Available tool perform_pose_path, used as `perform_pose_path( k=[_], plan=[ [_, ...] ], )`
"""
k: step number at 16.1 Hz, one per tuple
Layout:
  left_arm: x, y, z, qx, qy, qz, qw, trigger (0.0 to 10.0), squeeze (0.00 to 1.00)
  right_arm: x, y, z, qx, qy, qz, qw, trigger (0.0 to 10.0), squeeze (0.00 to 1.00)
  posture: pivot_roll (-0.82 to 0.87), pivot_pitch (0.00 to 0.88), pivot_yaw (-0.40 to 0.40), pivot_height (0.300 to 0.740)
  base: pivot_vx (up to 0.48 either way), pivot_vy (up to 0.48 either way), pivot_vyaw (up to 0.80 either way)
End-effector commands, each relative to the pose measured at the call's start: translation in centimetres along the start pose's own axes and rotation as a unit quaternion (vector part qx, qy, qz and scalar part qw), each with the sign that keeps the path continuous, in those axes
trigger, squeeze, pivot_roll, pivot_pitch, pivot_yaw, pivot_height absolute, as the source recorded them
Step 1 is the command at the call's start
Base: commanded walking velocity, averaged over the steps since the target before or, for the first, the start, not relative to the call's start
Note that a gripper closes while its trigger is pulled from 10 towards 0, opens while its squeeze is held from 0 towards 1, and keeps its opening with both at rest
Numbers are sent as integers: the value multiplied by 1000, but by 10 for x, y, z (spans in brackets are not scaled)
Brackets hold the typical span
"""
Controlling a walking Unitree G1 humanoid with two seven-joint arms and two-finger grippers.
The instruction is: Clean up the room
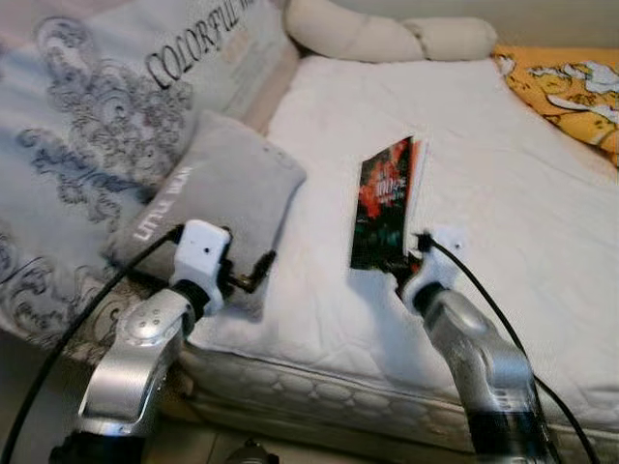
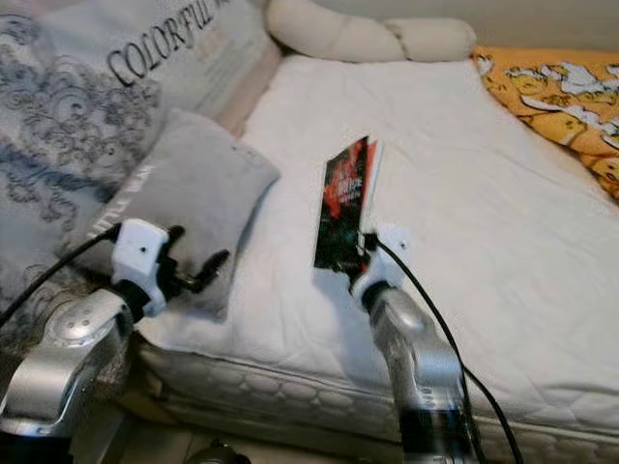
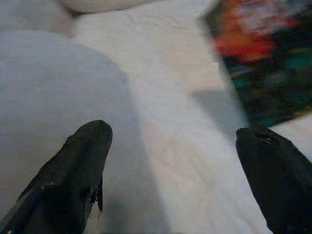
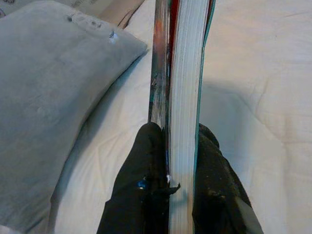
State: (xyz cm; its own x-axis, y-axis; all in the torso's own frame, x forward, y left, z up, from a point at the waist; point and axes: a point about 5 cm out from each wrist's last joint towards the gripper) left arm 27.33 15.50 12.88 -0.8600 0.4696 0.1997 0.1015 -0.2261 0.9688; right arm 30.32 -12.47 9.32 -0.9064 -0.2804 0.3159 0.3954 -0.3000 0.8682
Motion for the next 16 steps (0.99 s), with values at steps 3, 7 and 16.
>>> perform_pose_path(
  k=[3, 7, 16],
  plan=[
    [-9, 6, -4, -28, -89, 8, 996, 10000, 435, -30, 6, -1, -69, 62, 34, 995, 10000, 0, 54, 0, 49, 740, 0, 0, 0],
    [-11, 15, -3, -50, -147, 13, 988, 10000, 435, -53, 17, -11, -141, 71, 72, 985, 10000, 0, 101, 0, 53, 740, 0, 0, 0],
    [6, 11, -13, -61, -241, 58, 967, 10000, 431, -52, -3, -19, -112, 47, 180, 976, 10000, 0, 166, 40, 34, 740, 0, 0, 0]
  ],
)
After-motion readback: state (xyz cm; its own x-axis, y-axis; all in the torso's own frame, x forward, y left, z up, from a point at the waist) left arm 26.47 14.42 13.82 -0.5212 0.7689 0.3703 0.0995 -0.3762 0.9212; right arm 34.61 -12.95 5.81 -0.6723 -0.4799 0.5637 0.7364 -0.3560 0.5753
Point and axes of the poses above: a point about 5 cm out from each wrist's last joint towards the gripper, its own x axis pointing back from the gripper into the wrist, its own y axis along the axis of the wrist's last joint, z = x × y, and after that the axes turned 3 degrees about -x, right-handed
